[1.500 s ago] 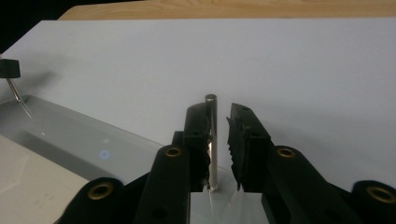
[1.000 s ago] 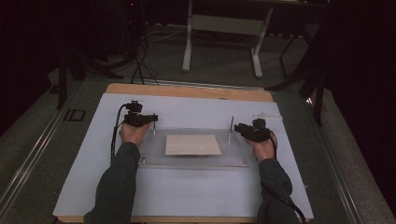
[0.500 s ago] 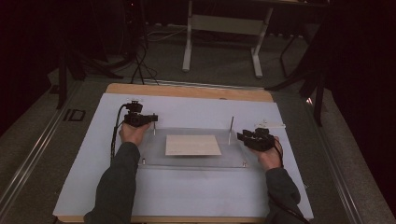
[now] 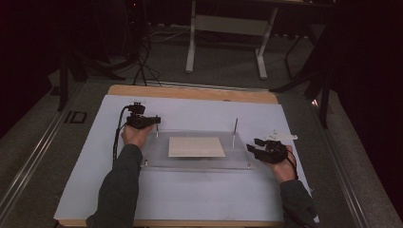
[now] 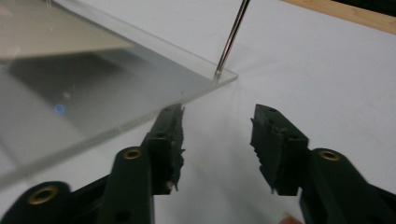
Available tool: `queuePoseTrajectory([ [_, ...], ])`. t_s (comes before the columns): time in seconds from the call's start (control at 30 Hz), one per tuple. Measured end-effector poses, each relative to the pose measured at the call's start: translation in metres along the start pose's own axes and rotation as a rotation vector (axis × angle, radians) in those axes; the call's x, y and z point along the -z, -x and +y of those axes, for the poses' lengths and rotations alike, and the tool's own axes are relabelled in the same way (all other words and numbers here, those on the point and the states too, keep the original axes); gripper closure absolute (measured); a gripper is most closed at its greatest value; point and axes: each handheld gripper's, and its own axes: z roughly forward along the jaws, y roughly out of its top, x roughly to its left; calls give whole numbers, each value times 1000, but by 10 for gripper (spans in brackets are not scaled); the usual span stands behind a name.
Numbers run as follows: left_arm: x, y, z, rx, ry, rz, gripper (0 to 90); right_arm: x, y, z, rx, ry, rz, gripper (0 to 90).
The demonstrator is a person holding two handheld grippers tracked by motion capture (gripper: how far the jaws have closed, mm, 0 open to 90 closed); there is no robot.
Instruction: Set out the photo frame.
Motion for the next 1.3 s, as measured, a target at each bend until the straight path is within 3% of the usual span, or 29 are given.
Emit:
queuePoseTrajectory([
  [0.2, 0, 0, 0, 4, 3, -1, 845, -6, -5, -2, 50, -20, 27, 395],
  [0.4, -1, -1, 0, 9, 5, -4, 844, -9, -8, -2, 69, 8, 57, 296],
  [0.7, -1, -1, -1, 14, 10, -7, 842, -9, -9, -2, 83, 32, 59, 304],
  [1.0, -1, -2, -1, 29, 13, -12, 840, -6, -12, -1, 121, 78, 85, 393],
  [1.17, -2, -2, -1, 33, 14, -11, 840, -6, -17, 2, 154, 98, 106, 336],
  [1.3, -2, -2, -1, 35, 13, -7, 840, -9, -22, 5, 168, 113, 115, 359],
])
